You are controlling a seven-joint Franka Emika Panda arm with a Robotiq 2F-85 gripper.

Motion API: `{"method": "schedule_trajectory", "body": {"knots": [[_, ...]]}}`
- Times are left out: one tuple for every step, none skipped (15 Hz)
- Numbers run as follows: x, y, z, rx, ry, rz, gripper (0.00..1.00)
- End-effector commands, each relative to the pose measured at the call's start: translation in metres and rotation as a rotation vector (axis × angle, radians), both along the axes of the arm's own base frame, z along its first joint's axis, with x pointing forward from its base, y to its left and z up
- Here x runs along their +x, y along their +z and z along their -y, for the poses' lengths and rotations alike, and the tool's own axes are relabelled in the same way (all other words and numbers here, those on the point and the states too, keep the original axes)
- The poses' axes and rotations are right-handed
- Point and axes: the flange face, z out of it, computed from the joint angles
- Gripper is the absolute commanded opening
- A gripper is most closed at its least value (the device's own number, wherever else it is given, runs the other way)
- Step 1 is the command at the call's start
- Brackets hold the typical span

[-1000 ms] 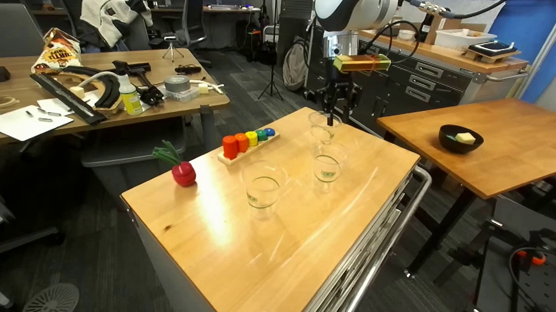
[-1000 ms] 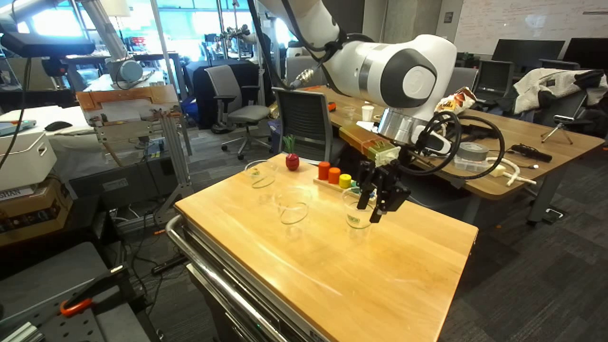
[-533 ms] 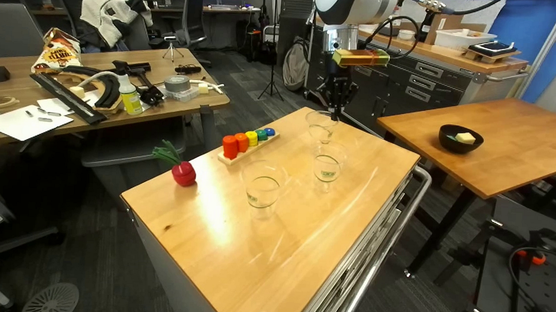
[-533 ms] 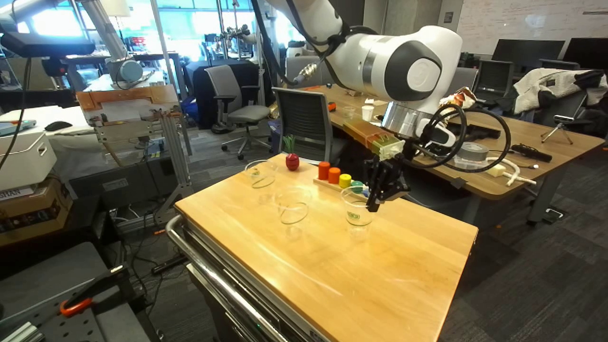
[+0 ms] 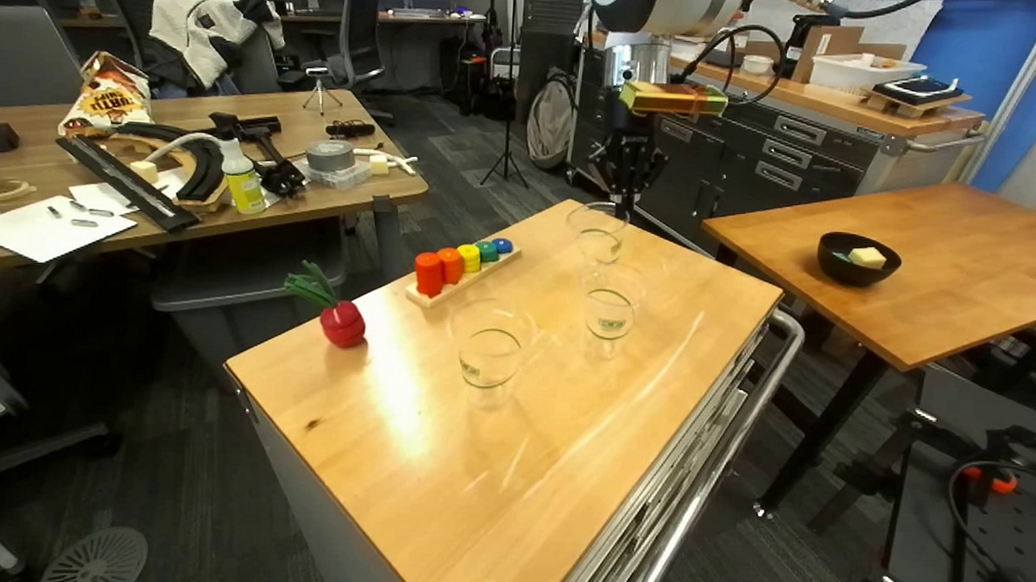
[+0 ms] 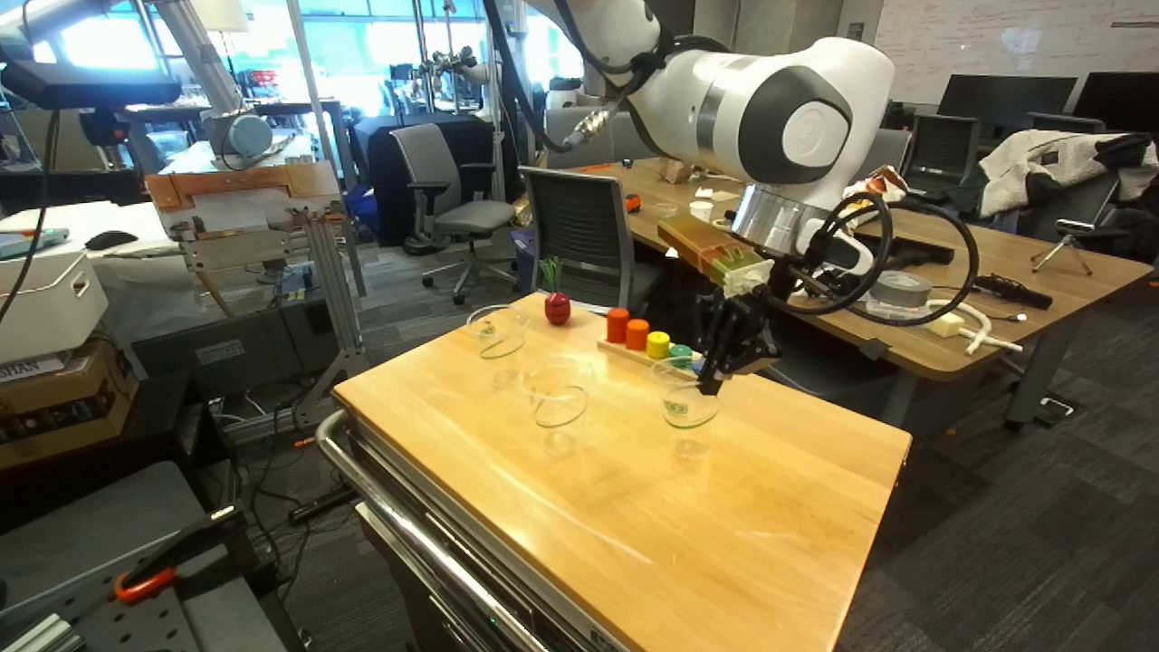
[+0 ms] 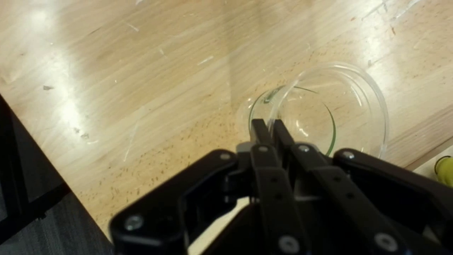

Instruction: Put the cups in one cup

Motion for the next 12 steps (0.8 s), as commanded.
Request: {"method": "schedule_trajectory", "body": {"knots": [[-0.011, 0.04, 0.013, 0.082, -0.091, 0.038, 0.02], [-0.016, 0.051, 0.017, 0.103, -0.113, 0.054, 0.02], [-0.019, 0.062, 0.02, 0.122, -0.133, 0.067, 0.02], [-0.025, 0.077, 0.02, 0.145, -0.148, 0.084, 0.02], [-0.03, 0.088, 0.02, 0.155, -0.161, 0.099, 0.02], [-0.035, 0.1, 0.019, 0.16, -0.166, 0.113, 0.01], [-0.042, 0.112, 0.017, 0.17, -0.169, 0.121, 0.02], [-0.05, 0.123, 0.008, 0.171, -0.162, 0.124, 0.02], [-0.056, 0.132, 0.003, 0.172, -0.157, 0.13, 0.02], [-0.063, 0.141, -0.007, 0.172, -0.148, 0.136, 0.02], [-0.072, 0.15, -0.013, 0.172, -0.136, 0.138, 0.02], [-0.079, 0.158, -0.023, 0.172, -0.125, 0.144, 0.02]]}}
